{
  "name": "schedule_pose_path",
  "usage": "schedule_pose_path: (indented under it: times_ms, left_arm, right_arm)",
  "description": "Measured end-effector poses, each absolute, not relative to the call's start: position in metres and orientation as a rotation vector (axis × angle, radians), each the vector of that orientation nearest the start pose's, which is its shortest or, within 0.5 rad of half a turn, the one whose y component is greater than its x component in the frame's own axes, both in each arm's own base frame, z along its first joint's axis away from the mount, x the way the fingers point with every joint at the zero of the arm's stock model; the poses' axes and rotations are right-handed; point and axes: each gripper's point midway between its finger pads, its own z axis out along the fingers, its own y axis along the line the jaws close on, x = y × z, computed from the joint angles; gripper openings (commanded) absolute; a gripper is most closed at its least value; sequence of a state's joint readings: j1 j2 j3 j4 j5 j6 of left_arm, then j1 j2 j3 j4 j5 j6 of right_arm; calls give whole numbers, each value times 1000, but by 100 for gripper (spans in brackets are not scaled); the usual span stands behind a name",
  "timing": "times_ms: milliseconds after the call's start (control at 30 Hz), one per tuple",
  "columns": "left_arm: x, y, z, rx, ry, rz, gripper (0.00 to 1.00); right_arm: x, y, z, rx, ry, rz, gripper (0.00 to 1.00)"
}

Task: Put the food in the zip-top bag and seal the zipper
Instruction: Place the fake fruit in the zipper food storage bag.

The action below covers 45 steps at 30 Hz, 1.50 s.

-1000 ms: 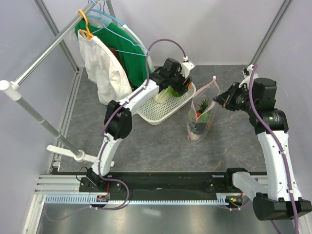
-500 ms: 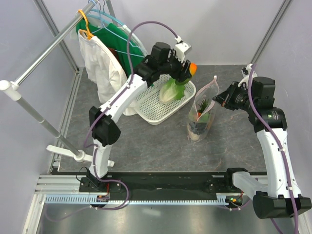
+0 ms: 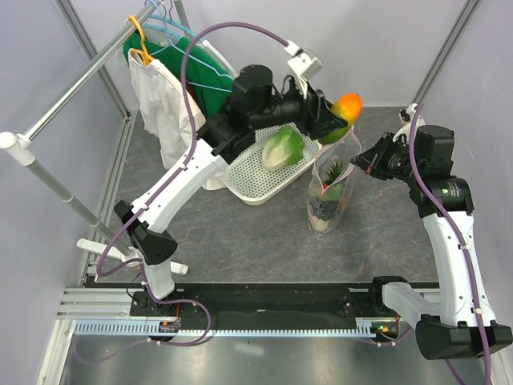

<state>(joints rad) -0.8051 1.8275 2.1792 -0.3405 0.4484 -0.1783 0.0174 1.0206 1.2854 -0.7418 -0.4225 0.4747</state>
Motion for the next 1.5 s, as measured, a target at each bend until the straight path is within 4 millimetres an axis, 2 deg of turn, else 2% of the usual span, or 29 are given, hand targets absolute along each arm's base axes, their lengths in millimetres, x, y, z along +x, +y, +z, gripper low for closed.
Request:
schedule_pose_path:
  times_ms: [67, 167, 267, 333, 400, 533, 567, 600, 667, 700, 767, 900, 1000, 1067, 1133, 1300, 1367, 1400, 1500]
  left_arm:
    - [290, -450, 455, 880, 1480, -1147, 40]
    - [279, -465, 428, 895, 1562, -1173, 40]
    - [281, -471, 399, 885, 1651, -1166, 41]
    - [284, -471, 381, 876, 1702, -1149, 47]
    - [285, -470, 365, 875, 1748, -1134, 48]
    - [285, -467, 338, 875, 1835, -1095, 66]
    - [285, -466, 336, 873, 1847, -1087, 70]
    - [284, -465, 333, 873, 1860, -1081, 81]
    - [283, -463, 331, 875, 1875, -1073, 89]
    - [283, -462, 331, 881, 1876, -1069, 97]
    - [282, -460, 331, 893, 1879, -1056, 100]
    - [286, -455, 341, 916, 1839, -1006, 99]
    - [291, -444, 346, 930, 1816, -920, 91]
    - [295, -436, 349, 931, 1809, -872, 90]
    - [297, -430, 348, 940, 1816, -849, 89]
    - [298, -418, 329, 970, 1897, -863, 85]
    - [299, -418, 321, 985, 1920, -883, 76]
    - [299, -419, 317, 990, 1933, -889, 59]
    - [296, -424, 301, 1014, 1976, -920, 40]
  right_arm:
    - [284, 94, 325, 206, 2069, 733, 0]
    - [281, 94, 326, 204, 2066, 733, 0]
    - [278, 94, 327, 203, 2064, 733, 0]
    - [276, 94, 328, 202, 2061, 733, 0]
    - [275, 94, 329, 201, 2059, 733, 0]
    - [273, 94, 330, 199, 2055, 733, 0]
    - [273, 94, 331, 197, 2053, 732, 0]
    - [272, 94, 331, 196, 2052, 732, 0]
    - [272, 94, 331, 193, 2050, 730, 0]
    - [272, 94, 331, 192, 2049, 730, 0]
    - [271, 93, 331, 189, 2049, 729, 0]
    - [269, 93, 332, 180, 2048, 723, 0]
    - [266, 93, 331, 172, 2043, 724, 0]
    - [263, 94, 329, 168, 2045, 727, 0]
    - [261, 95, 327, 164, 2047, 730, 0]
    - [258, 97, 326, 151, 2048, 744, 0]
    - [256, 97, 326, 147, 2048, 749, 0]
    - [255, 98, 325, 144, 2048, 755, 0]
    - [252, 101, 324, 132, 2050, 773, 0]
